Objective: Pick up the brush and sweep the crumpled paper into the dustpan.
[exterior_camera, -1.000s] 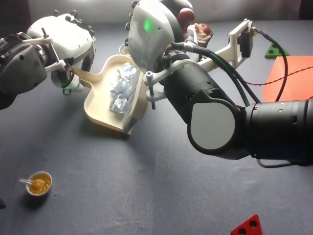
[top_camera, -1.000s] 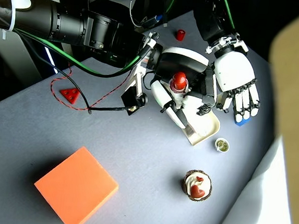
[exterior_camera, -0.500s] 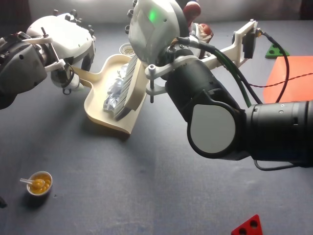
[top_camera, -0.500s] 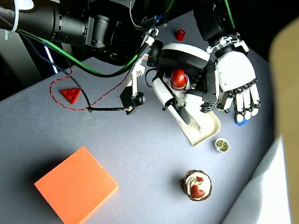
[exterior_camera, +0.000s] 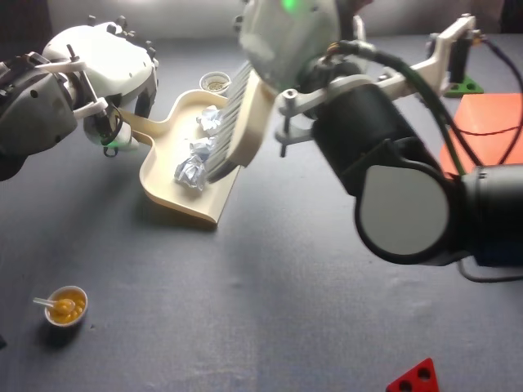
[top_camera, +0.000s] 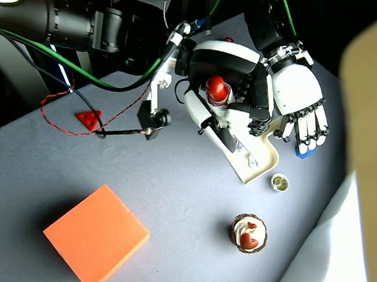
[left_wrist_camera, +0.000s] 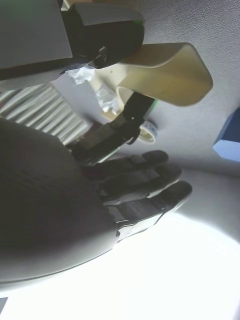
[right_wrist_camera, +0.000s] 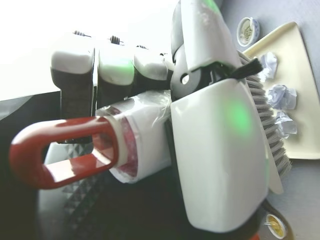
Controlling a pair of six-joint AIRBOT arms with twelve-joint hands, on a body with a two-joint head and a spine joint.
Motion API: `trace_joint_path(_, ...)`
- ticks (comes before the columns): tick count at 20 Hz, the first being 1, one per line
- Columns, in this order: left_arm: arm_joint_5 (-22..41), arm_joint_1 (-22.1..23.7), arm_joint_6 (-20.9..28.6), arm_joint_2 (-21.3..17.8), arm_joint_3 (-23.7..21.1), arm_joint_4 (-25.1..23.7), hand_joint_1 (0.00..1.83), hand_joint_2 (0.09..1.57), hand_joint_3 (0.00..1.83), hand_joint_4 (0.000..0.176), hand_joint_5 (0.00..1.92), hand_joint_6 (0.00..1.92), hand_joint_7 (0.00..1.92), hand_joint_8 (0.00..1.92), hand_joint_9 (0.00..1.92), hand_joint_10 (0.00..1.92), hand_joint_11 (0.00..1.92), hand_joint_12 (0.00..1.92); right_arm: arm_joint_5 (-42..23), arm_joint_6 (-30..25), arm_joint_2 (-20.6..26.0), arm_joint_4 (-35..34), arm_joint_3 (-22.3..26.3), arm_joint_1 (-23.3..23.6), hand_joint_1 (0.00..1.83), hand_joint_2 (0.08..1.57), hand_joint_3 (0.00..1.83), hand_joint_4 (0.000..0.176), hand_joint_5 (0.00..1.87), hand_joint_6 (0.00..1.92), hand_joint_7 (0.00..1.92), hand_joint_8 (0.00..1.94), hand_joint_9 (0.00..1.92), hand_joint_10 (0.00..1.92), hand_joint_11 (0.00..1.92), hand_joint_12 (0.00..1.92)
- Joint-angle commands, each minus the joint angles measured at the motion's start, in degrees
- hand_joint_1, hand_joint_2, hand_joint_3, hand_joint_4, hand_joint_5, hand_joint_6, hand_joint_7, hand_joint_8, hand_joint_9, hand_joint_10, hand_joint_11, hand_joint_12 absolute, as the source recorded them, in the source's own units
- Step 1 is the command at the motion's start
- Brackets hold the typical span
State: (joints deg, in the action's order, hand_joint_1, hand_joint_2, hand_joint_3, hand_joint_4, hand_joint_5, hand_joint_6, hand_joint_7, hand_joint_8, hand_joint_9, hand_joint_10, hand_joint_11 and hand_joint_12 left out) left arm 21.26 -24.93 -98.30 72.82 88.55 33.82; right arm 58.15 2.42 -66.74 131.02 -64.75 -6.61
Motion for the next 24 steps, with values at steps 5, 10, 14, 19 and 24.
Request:
trace_joint_path(5,6.0,0.9,-0.3,-0.9,0.2,-1.0,1.13,1.05,0.0,0.0,1.13,0.73,0.41,0.0,0.32,0.0,0.08,0.54,6.8,0.9,5.6,4.9,5.1,-3.3,1.35,1.17,0.0,0.176,1.06,1.92,1.21,1.94,1.26,1.92,1.2,1.92)
trace_joint_path(10,6.1,1.2,-0.3,-1.0,0.2,-1.3,1.15,1.04,0.0,0.0,1.17,0.65,0.42,0.0,0.33,0.0,0.07,0.57,8.9,0.9,6.7,5.4,5.0,-8.3,1.37,1.18,0.0,0.176,1.05,1.92,1.22,1.94,1.28,1.92,1.23,1.92)
trace_joint_path(14,6.1,1.4,-0.3,-1.0,0.3,-1.4,1.13,1.04,0.0,0.002,1.16,0.67,0.4,0.0,0.31,0.0,0.03,0.57,9.5,0.1,6.4,5.4,3.7,-9.5,1.34,1.16,0.0,0.176,1.07,1.92,1.24,1.94,1.3,1.92,1.26,1.92)
trace_joint_path(19,6.1,1.7,-0.3,-1.0,0.4,-1.6,0.99,1.03,0.0,0.028,0.93,0.1,0.34,0.0,0.27,0.01,0.05,0.43,9.3,-0.4,5.9,5.1,1.9,-9.7,1.34,1.18,0.0,0.176,1.05,1.92,1.24,1.94,1.3,1.92,1.25,1.92)
trace_joint_path(24,6.2,1.7,-0.3,-1.1,0.3,-1.6,0.93,0.93,0.0,0.151,0.67,0.0,0.28,0.0,0.23,0.0,0.01,0.4,8.7,-0.5,6.1,5.2,2.5,-10.2,1.16,1.1,0.0,0.176,1.02,1.92,1.19,1.94,1.26,1.92,1.22,1.92)
